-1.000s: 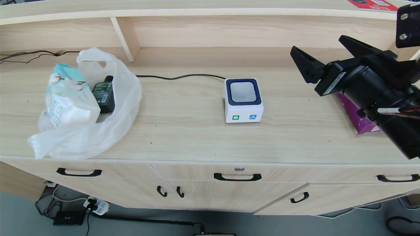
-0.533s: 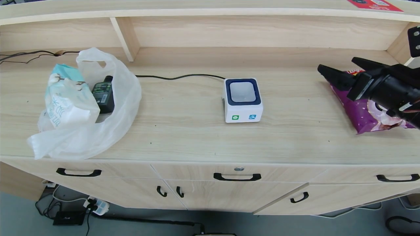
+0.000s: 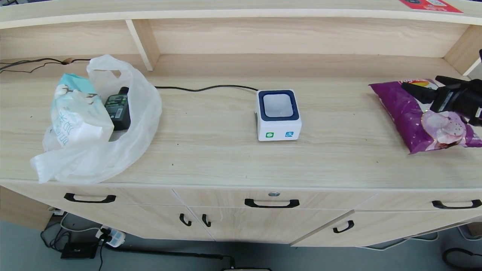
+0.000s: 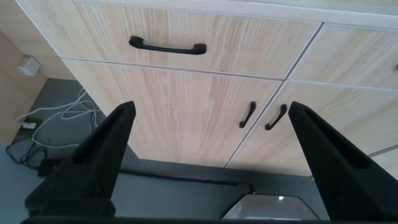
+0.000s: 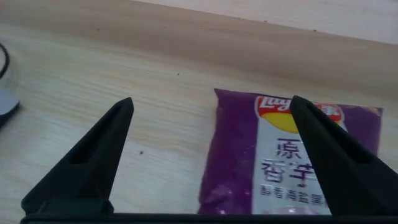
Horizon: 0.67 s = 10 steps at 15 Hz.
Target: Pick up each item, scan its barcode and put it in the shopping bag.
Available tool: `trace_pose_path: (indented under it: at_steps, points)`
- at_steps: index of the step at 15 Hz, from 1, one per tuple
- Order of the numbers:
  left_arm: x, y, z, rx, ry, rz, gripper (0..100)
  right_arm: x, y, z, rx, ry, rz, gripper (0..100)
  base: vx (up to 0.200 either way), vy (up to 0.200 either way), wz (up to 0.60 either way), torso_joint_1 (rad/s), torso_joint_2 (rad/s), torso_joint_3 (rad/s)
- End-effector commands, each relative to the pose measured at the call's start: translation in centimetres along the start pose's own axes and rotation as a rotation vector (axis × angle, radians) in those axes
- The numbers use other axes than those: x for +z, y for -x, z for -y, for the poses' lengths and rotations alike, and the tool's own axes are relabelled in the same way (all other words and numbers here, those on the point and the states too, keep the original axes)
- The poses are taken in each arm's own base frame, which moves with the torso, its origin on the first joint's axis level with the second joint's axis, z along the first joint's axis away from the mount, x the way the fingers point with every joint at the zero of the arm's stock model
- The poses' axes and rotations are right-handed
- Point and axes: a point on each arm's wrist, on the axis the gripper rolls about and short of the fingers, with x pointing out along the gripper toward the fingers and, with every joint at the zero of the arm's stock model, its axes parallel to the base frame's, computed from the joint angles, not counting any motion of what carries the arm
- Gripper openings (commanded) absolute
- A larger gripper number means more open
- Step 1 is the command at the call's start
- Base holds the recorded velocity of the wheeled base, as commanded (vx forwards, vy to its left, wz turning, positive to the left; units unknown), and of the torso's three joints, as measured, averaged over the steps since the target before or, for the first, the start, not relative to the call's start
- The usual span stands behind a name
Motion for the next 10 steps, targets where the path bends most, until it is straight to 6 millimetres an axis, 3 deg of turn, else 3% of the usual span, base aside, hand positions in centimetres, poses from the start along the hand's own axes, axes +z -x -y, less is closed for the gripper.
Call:
trace_pose_path:
  at_steps: [1, 2, 4, 7, 10]
  points:
    - [0.0, 0.0, 0.0, 0.0, 0.0, 0.001, 100, 1.8, 1.2, 2.6, -0.044, 0.011, -0.019, 100, 0.0, 0.0, 0.0, 0.0, 0.0, 0.0]
    - [0.0, 0.0, 0.0, 0.0, 0.0, 0.001, 100, 2.6, 1.9, 2.5, -0.051, 0.0, -0.045, 100, 0.0, 0.0, 0.0, 0.0, 0.0, 0.0]
    - [0.0, 0.0, 0.0, 0.0, 0.0, 0.001, 100, 2.4, 2.6, 2.5, -0.055, 0.013, -0.107, 100, 0.0, 0.0, 0.0, 0.0, 0.0, 0.0]
    - [0.0, 0.0, 0.0, 0.0, 0.0, 0.001, 100, 1.0, 2.5, 3.5, -0.063, 0.036, -0.159, 100, 0.0, 0.0, 0.0, 0.0, 0.0, 0.0]
    - [0.0, 0.0, 0.0, 0.001, 0.0, 0.001, 100, -1.7, 1.5, 4.0, -0.05, 0.025, -0.222, 100, 0.0, 0.0, 0.0, 0.0, 0.0, 0.0]
